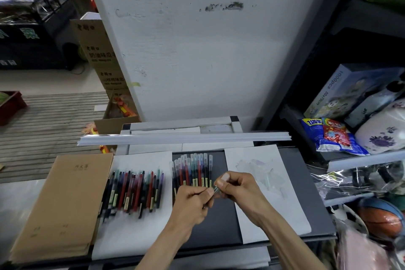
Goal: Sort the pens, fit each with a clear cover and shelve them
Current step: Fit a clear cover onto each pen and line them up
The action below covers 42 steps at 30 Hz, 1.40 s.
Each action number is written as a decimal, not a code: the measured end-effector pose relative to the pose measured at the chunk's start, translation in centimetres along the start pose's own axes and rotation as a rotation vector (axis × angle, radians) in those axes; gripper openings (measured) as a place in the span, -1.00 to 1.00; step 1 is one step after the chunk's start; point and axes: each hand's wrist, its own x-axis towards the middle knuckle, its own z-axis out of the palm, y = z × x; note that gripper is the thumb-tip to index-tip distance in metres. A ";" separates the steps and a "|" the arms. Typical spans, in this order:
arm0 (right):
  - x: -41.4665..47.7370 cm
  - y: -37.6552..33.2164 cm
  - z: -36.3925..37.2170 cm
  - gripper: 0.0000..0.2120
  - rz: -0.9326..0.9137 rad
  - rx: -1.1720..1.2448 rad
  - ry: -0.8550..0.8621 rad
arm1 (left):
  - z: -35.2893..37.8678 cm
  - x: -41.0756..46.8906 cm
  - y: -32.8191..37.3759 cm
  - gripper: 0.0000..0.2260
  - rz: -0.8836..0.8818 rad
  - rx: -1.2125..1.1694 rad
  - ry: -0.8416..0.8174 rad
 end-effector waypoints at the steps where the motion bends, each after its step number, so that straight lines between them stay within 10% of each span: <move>1: 0.0 -0.1 0.0 -0.77 0.000 -0.022 0.000 | 0.1 0.1 -0.2 -0.70 -0.031 -0.051 0.000; 12: 0.1 3.6 -0.2 -0.65 0.130 -0.187 0.187 | -0.1 1.6 -1.8 -0.76 0.023 0.344 -0.079; 25: -0.1 7.1 -7.4 -0.71 0.121 -1.292 0.511 | -0.5 8.6 -2.2 -0.76 0.083 0.780 0.214; 42: 0.7 8.6 -10.1 -0.71 0.113 -1.284 0.495 | 4.0 13.9 -1.8 -0.91 0.154 1.189 0.106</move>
